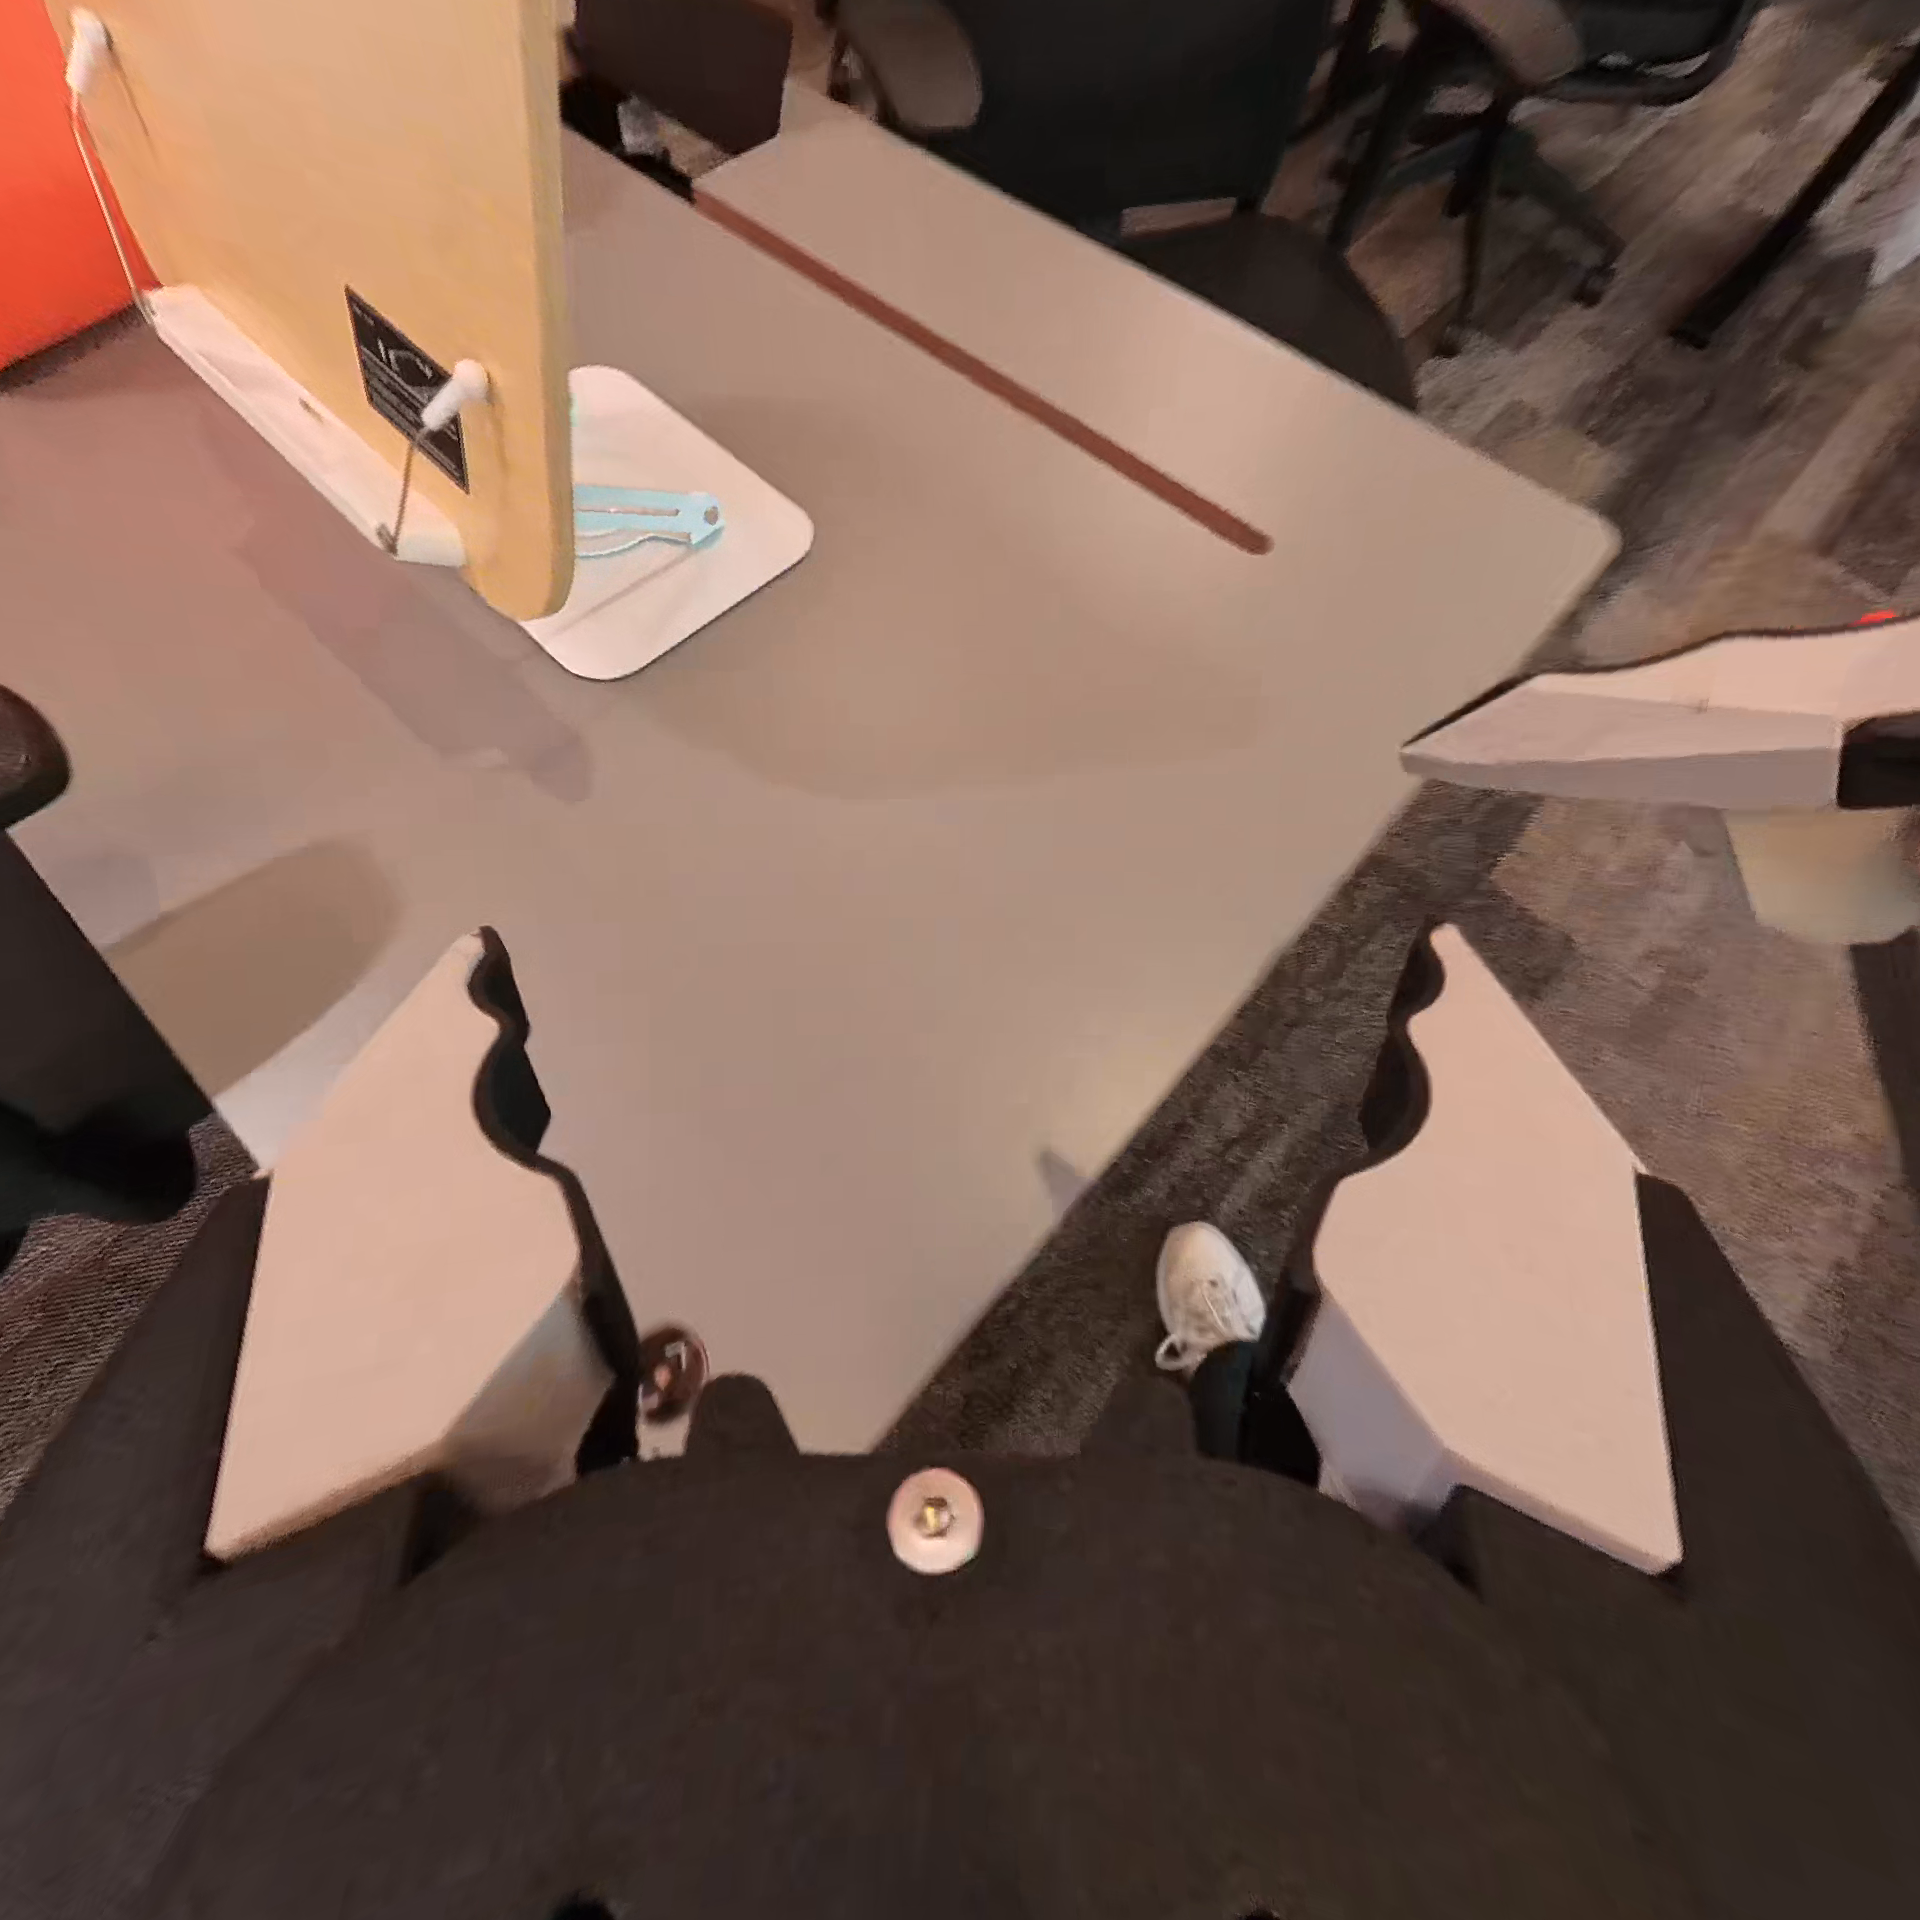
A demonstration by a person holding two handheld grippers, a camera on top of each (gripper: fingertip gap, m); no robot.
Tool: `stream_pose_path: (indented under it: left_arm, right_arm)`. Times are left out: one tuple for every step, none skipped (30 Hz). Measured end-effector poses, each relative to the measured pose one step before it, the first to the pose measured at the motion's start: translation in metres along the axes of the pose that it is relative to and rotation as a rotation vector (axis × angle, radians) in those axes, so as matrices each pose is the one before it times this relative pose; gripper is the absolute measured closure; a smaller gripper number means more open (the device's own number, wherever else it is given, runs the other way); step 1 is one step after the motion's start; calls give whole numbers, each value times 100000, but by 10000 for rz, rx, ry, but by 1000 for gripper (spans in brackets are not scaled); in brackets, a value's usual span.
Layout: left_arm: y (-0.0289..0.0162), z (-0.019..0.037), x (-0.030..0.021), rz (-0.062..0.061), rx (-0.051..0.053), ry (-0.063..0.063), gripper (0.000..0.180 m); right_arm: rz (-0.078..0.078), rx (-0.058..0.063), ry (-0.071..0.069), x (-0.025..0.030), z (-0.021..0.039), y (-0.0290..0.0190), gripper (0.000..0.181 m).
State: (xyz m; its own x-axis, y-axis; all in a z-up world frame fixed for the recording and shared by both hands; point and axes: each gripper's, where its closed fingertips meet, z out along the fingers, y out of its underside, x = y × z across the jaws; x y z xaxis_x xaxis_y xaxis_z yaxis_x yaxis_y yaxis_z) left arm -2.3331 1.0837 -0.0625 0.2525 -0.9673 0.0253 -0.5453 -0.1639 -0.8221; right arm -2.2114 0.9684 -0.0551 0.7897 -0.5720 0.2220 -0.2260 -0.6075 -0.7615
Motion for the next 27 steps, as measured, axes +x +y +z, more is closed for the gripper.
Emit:
stream_pose_path:
  left_arm:
    - [236,2168,-792,21,-83,-225,21]
    - [392,1985,-596,23,-95,-236,21]
    - [473,1815,-428,-49,-102,-175,21]
    - [493,1684,-491,-135,-113,-131,21]
    - [599,1631,-562,-181,-153,-149,21]
    - [723,1639,-631,-226,-249,-185,21]
    - [853,1566,-711,-247,-347,-206,21]
    - [818,1410,-736,-231,-337,-189,21]
    - [634,1225,-710,-220,-226,-174,21]
    - [444,1077,-621,-218,-102,-154,21]
    - [354,997,-579,-193,-37,-123,21]
    - [346,980,-579,-156,-30,-106,21]
    - [317,968,-511,-145,-60,-75,21]
    - [321,942,-507,-111,-124,-69,21]
    - [212,767,-472,-50,-132,-87,21]
    - [29,581,-383,-42,-44,-61,21]
    - [-89,507,-406,-51,13,-105,21]
    - [-50,399,-375,-44,-18,-135,21]
    - [-19,357,-193,-63,-37,-32,21]
    - [20,305,-138,-57,-57,-17,21]
    - [80,118,-75,-31,-57,-23,21]
    - [68,100,11,-4,-25,-1,21]
    - [170,147,-86,66,-56,-70,21]
    - [328,104,-70,100,-114,-54,21]
    - [324,133,62,42,-114,43,21]
    - [204,161,81,-19,-43,61,21]
    - [138,137,-12,-49,15,25,21]
  right_arm:
    - [-160,-25,-77,421,2654,-90,30]
    - [-140,-37,-157,172,2554,47,30]
    - [-46,-173,-256,64,2426,387,30]
    - [21,-195,-301,-125,2195,344,30]
    - [-14,-151,-242,-43,2081,283,30]
    - [-47,-151,-183,25,1985,300,30]
    - [-22,-140,-243,-228,1811,196,30]
    - [-35,-81,-241,-325,1704,55,30]
    - [-30,69,-183,-316,1441,-246,30]
    - [6,348,-269,-411,1160,-581,30]
    - [-11,405,-68,-173,1171,-610,30]
    - [58,71,19,-34,1246,-86,30]
    - [145,-238,-181,-338,1332,326,30]
    - [198,-297,-256,-422,1221,349,30]
    - [127,-190,-44,-193,863,226,30]
    - [19,-95,34,-53,907,69,30]
    - [2,3,-65,-211,769,-10,30]
    - [21,-10,-81,-227,592,82,30]
    - [52,1,-85,-176,429,115,30]
    - [146,45,-67,-58,261,161,30]
    - [168,59,-98,-122,137,217,30]
    - [76,16,-62,-46,99,269,30]
    - [-23,-37,60,90,42,366,30]
    - [-47,-90,103,136,219,422,30]
    - [-20,-102,-87,-179,236,414,30]
    - [-9,-86,-90,-190,374,432,30]
    - [-44,-92,22,-7,205,354,30]
